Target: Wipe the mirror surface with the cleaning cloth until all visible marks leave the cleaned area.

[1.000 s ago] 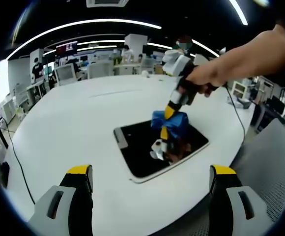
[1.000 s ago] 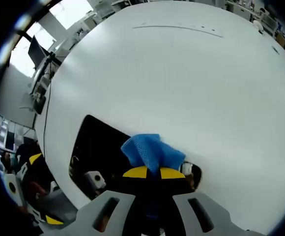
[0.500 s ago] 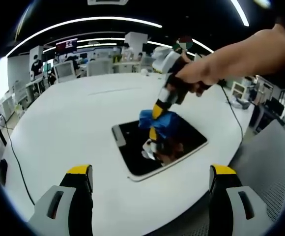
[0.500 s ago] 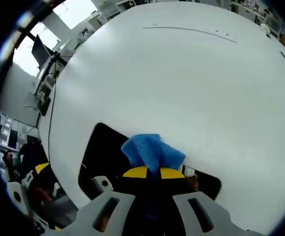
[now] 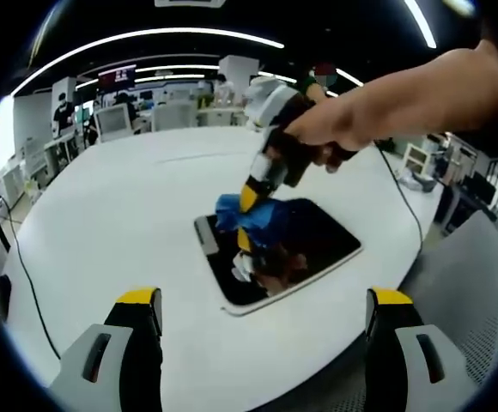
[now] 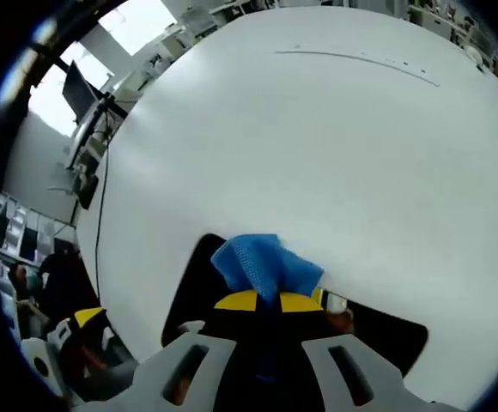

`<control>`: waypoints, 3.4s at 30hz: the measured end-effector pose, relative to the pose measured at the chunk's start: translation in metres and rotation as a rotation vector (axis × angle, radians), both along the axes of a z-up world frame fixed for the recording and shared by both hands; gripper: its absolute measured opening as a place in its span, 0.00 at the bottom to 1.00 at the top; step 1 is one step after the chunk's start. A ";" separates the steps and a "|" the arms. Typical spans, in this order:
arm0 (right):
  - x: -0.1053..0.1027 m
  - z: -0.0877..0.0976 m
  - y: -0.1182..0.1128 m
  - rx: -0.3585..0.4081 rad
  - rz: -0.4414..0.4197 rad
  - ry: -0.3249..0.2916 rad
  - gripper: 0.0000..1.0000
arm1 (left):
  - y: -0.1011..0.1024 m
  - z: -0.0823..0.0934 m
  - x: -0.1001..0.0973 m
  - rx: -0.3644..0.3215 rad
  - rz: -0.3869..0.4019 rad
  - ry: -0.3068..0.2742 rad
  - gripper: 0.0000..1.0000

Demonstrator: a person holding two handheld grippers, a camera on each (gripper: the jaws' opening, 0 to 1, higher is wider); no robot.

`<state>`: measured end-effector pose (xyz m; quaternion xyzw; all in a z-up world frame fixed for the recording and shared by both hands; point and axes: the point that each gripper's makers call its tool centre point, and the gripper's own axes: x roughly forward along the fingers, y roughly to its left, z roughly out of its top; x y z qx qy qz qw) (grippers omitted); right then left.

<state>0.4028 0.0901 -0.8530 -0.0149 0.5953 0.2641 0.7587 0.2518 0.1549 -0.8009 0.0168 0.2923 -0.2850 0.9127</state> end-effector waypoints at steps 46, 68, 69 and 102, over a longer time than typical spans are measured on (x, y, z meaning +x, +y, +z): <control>-0.001 0.000 0.053 -0.002 0.083 -0.033 0.01 | 0.002 -0.004 0.001 0.013 0.004 0.007 0.99; -0.041 -0.001 0.060 0.027 0.145 0.000 0.01 | 0.002 -0.004 0.002 0.023 0.002 0.002 0.99; -0.045 -0.001 0.061 0.030 0.149 0.009 0.01 | 0.002 -0.004 0.002 0.021 0.003 0.000 0.99; -0.056 0.001 0.058 0.057 0.173 0.010 0.00 | 0.006 -0.005 0.002 0.030 0.019 0.004 0.99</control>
